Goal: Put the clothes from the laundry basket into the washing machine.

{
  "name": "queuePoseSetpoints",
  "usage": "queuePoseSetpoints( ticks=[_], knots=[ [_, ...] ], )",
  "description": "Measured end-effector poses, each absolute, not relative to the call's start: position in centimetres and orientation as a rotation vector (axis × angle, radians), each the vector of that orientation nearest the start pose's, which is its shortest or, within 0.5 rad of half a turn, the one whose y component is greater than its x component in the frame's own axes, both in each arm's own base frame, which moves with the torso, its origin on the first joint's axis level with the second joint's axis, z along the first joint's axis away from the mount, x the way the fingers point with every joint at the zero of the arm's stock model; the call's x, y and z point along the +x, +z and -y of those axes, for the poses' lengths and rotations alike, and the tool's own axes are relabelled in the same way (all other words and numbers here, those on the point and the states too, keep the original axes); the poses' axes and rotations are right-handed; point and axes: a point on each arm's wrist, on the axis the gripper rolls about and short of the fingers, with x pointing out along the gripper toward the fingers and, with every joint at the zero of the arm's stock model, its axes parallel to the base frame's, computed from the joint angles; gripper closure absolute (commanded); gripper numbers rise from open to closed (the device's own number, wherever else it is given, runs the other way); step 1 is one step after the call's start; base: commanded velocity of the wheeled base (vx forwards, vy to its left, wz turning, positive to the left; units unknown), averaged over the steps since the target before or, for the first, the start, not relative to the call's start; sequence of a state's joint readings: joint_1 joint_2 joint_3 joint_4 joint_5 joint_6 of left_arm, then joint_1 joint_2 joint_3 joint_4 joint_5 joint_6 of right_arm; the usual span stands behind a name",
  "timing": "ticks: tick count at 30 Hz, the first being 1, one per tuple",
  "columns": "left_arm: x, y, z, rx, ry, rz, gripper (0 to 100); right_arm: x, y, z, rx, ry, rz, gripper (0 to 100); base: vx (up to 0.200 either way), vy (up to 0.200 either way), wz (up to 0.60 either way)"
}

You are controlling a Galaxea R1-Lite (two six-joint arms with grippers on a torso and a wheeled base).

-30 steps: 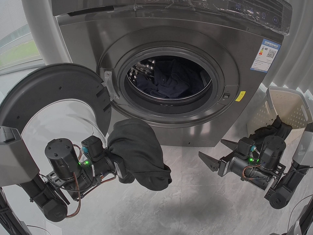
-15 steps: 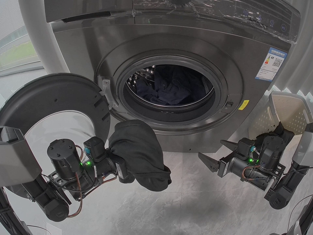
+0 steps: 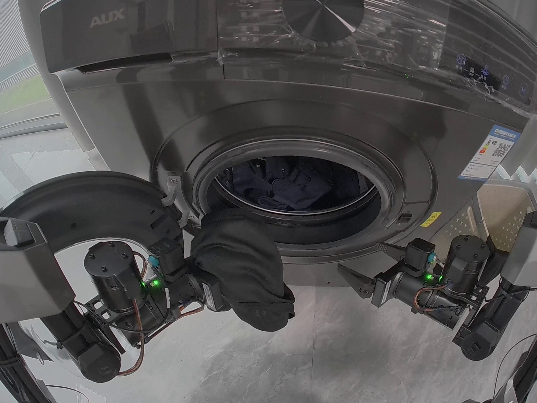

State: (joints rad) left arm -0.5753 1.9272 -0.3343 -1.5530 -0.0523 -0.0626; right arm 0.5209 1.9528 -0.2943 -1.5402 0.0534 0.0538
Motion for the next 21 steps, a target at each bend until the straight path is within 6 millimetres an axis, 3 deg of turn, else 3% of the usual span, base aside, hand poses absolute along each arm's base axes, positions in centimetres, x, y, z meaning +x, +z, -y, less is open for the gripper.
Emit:
queuePoseSetpoints(
  ticks=[8,14,21],
  knots=[
    [23.09,9.91,15.63,-0.046,-0.64,-0.065,100,23.62,8.49,-13.71,0.023,0.571,-0.136,0,0.0,0.0,0.0],
    [23.31,9.98,16.02,-0.047,-0.619,-0.055,100,23.61,8.5,-13.76,0.024,0.572,-0.135,0,0.0,-0.2,0.0],
    [23.24,9.78,16.25,-0.045,-0.625,-0.062,100,23.42,8.45,-13.96,0.022,0.582,-0.138,0,0.0,0.0,0.0]
  ],
)
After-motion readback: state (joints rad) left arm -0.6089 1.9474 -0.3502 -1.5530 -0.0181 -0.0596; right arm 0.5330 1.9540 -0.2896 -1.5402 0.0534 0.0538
